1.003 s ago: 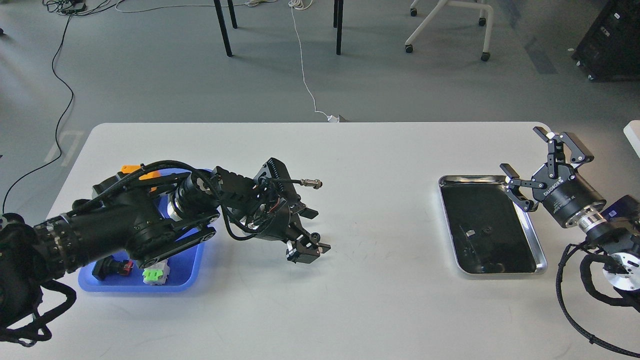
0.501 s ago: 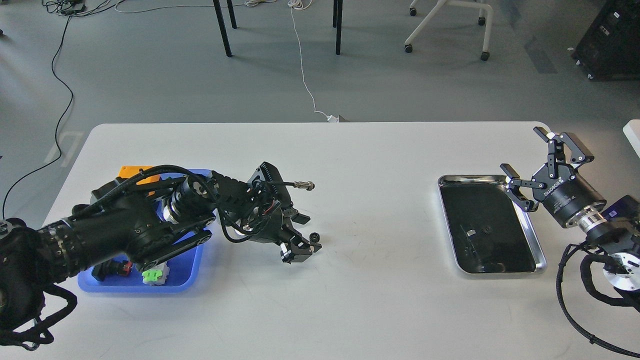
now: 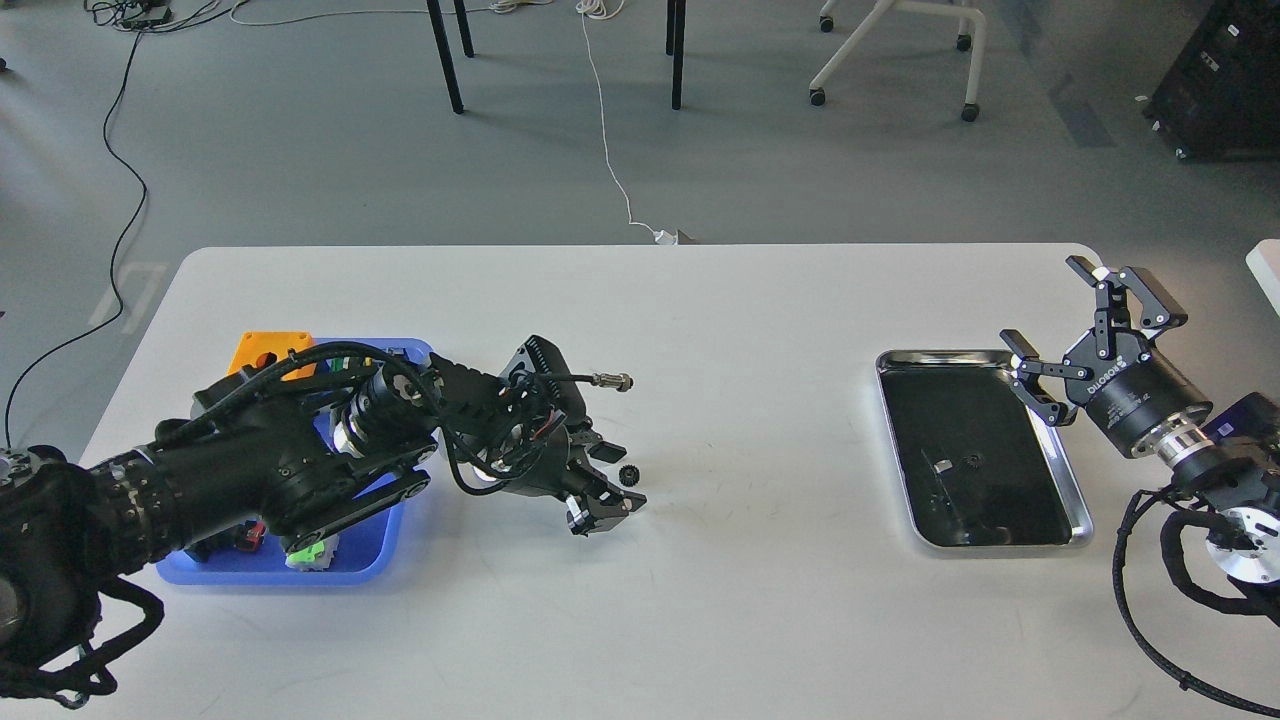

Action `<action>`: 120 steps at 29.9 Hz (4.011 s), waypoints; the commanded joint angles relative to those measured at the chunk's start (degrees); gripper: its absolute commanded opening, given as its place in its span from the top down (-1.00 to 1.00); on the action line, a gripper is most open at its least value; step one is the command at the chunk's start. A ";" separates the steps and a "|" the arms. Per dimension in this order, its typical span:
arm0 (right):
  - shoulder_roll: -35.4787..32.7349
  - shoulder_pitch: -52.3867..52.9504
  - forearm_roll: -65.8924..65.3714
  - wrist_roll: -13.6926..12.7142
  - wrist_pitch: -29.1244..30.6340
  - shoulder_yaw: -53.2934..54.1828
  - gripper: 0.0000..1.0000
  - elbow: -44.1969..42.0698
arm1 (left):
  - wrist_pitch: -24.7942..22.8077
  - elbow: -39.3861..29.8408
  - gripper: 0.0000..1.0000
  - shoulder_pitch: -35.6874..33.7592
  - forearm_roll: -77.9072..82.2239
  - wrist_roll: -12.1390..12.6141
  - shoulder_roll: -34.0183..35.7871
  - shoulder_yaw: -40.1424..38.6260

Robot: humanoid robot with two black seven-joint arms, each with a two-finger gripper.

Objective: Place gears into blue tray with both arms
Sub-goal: 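Grasp the black part on the table with the left gripper, then carry the black part into the blue tray and release it, then lift the left gripper up away from the blue tray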

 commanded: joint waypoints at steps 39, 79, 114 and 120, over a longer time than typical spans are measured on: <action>0.01 -0.74 0.00 0.00 0.00 0.16 -0.96 0.35 | 3.18 -12.94 0.62 -6.33 0.00 0.00 22.98 -0.18; 0.01 -0.83 0.00 0.00 0.00 -0.19 -0.96 0.17 | 4.67 -9.00 -0.12 7.47 0.00 0.00 34.70 -1.50; 0.01 0.75 -0.79 0.00 0.00 -0.28 -0.96 0.88 | 15.59 -13.83 -0.96 30.84 -81.76 0.00 10.72 -49.38; -3.06 7.68 -15.86 0.00 0.00 -2.82 -0.96 1.31 | 7.22 -11.55 -0.96 34.98 -82.46 5.32 7.01 -55.55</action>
